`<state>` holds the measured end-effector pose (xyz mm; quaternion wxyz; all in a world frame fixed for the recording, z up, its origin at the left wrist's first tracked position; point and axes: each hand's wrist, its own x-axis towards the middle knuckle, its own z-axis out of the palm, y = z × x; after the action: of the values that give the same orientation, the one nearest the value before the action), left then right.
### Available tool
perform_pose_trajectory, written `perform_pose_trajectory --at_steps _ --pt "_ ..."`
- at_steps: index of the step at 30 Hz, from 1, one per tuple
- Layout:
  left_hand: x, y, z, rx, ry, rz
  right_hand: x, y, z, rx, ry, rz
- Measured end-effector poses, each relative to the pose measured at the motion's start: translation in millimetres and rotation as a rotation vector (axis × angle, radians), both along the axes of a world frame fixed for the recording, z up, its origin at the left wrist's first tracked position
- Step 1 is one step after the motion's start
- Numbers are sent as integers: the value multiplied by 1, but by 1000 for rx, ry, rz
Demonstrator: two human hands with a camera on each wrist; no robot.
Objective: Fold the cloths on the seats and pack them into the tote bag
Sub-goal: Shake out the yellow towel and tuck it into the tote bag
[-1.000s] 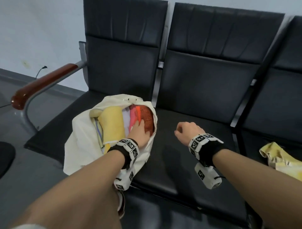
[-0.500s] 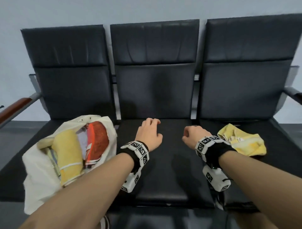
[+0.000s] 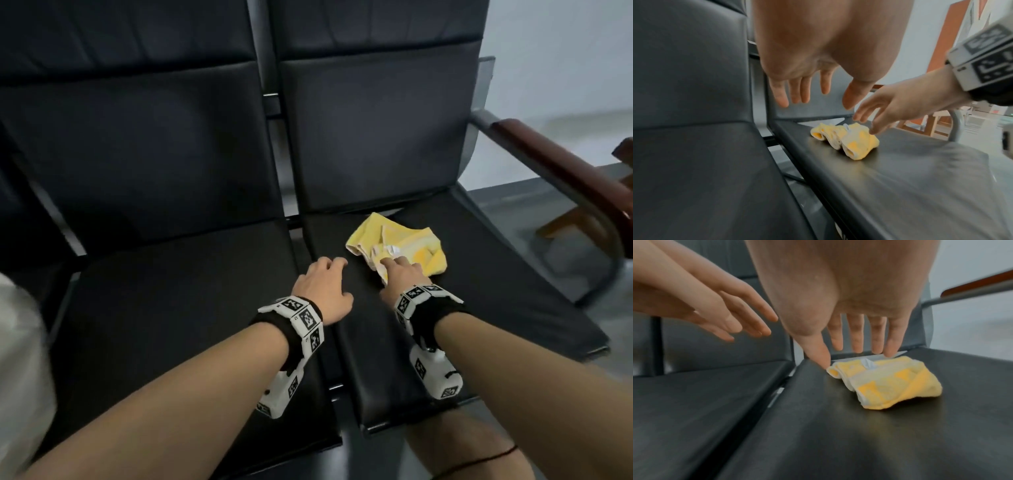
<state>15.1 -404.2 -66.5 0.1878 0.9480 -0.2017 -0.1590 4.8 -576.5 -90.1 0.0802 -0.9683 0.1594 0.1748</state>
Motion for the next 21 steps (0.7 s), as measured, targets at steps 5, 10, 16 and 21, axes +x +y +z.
perform_pose_trajectory --at_steps 5,10,16,21 --pt "-2 -6 -57 -7 117 -28 24 -16 -63 74 50 -96" --pt "-10 9 -80 -50 107 -62 8 -9 -98 -16 12 -80" --pt "-16 23 -52 -33 237 -25 -22 11 -65 90 147 -33" --pt "-40 54 -4 -64 259 42 -50 48 4 345 213 -51"
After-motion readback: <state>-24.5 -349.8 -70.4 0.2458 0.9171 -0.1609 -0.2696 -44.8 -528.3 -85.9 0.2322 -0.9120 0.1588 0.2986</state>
